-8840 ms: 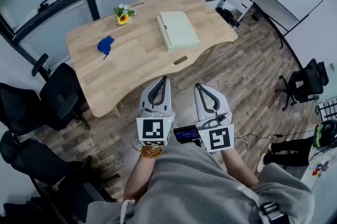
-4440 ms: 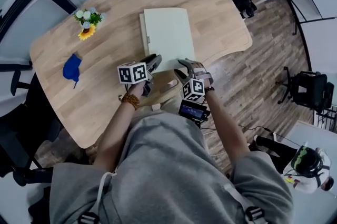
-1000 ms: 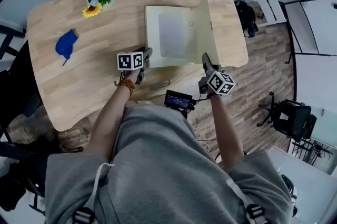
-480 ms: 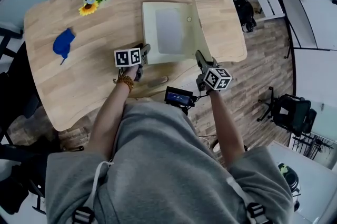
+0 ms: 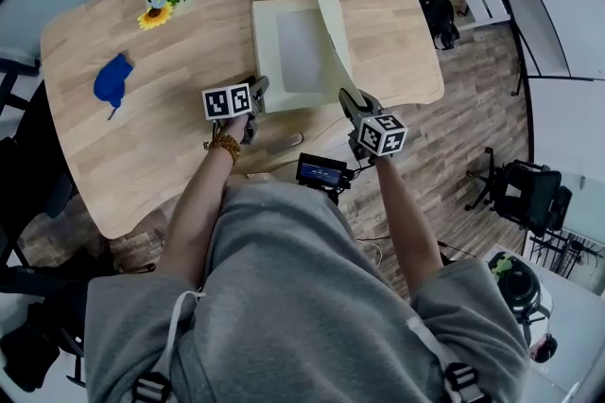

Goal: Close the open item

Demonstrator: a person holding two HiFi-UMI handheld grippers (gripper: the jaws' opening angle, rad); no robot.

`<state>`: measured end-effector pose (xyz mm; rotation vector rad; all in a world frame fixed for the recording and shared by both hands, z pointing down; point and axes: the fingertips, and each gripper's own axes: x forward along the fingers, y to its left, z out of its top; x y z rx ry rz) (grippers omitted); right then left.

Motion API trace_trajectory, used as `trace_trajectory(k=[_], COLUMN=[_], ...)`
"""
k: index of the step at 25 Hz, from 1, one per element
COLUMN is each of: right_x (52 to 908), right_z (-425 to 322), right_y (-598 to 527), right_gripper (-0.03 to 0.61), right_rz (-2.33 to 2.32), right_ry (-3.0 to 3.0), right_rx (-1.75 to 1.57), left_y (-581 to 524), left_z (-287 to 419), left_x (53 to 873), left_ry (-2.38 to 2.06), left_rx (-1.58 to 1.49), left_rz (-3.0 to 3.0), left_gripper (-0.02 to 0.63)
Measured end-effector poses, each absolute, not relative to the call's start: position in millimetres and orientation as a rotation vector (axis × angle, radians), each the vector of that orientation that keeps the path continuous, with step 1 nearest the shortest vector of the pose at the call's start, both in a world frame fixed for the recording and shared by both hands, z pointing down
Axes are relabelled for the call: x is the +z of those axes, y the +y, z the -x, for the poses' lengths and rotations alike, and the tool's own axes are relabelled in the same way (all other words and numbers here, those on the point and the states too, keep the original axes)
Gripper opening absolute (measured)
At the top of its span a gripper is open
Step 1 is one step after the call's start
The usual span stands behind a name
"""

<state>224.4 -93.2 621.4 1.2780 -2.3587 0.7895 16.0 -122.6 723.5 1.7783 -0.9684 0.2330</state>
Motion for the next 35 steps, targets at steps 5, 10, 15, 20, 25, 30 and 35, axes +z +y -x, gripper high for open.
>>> trace_trajectory(k=[5, 10, 15, 20, 25, 30, 35], right_x=[631, 642, 651, 661, 672, 678, 687], right_z=[-208, -192, -184, -176, -164, -153, -149], right_y=[-90, -87, -85, -83, -82, -81, -80], right_gripper=[0.043, 0.044, 0.046, 0.046, 0.046, 0.046, 0.048], right_rz=[-1.178, -1.084, -1.033, -0.962, -0.885, -0.830, -0.786], right_ry=[-2.337, -2.310, -2.270, -2.216, -2.158, -2.112, -2.046], right_rx=[0.731, 0.680, 0.641, 0.570, 0.509, 0.477, 0.432], left_y=[-123, -123, -124, -124, -123, -123, -124], left_z=[-17, -17, -17, -17, -18, -17, -17], left_x=[724, 724, 725, 725, 726, 726, 726], left_ry=[-0.960, -0.946, -0.932, -0.925, -0.919, -0.916, -0.913], left_rx=[0.229, 0.224, 0.217, 0.216, 0.209, 0.207, 0.204], left_rz=[-1.774, -1.767, -1.762, -1.761, -1.757, -1.756, -1.754], left_gripper=[0.169, 0.169, 0.172, 0.172, 0.172, 0.175, 0.176])
